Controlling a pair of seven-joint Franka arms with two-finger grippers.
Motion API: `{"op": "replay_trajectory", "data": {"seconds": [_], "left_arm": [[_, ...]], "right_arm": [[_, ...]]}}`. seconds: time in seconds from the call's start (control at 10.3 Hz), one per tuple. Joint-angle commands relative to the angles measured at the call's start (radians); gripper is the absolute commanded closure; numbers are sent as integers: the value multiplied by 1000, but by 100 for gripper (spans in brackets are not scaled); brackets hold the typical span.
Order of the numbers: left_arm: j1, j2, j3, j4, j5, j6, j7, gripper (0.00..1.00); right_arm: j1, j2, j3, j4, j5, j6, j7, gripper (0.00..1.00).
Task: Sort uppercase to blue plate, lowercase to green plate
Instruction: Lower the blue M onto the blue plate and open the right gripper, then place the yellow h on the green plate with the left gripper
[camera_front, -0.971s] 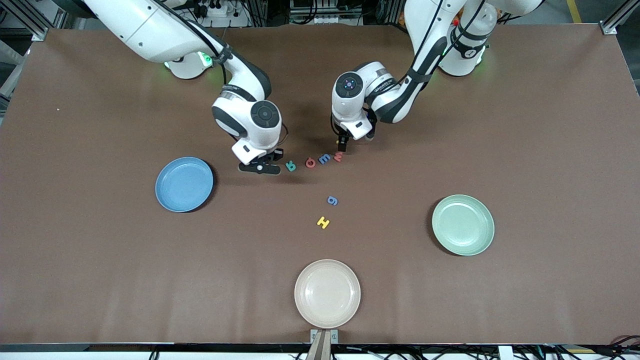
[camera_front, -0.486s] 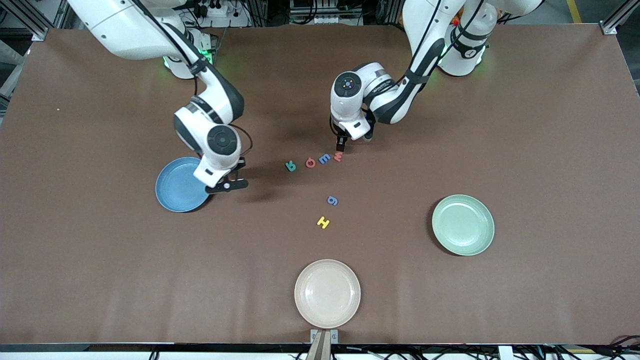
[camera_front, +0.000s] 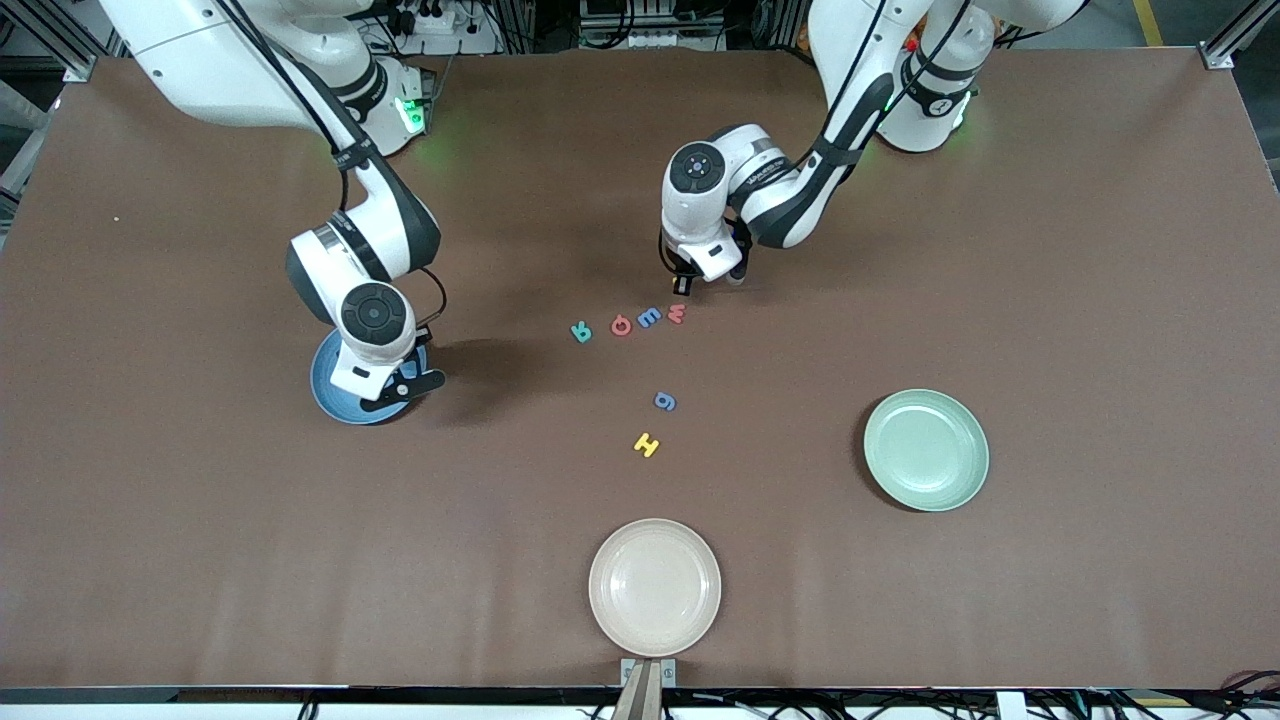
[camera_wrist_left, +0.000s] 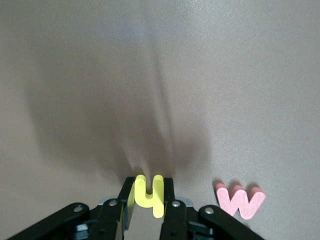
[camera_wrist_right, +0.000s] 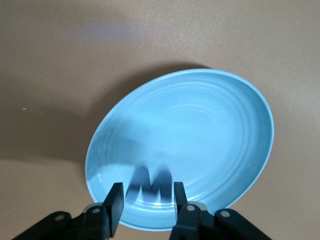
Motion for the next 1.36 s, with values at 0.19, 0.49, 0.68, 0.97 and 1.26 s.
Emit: {"op": "replay_trajectory", "data": {"seconds": [0.19, 0.49, 0.68, 0.97, 1.26], "left_arm": [[121, -123, 9, -11, 34, -80, 0, 100], [311, -198, 4, -8, 34, -146, 113, 100], [447, -189, 7, -3, 34, -148, 251, 100], [645, -180, 7, 41, 36, -148, 450, 100], [774, -102, 7, 140, 35, -148, 586, 100]], "right_arm": [[9, -19, 1, -5, 92, -4, 12, 21], [47, -24, 26, -2, 207, 5, 212, 23], [54, -22, 102, -2, 207, 57, 375, 23], [90, -21, 167, -4, 239, 192, 451, 23], [153, 16, 192, -10, 243, 351, 598, 23]]}}
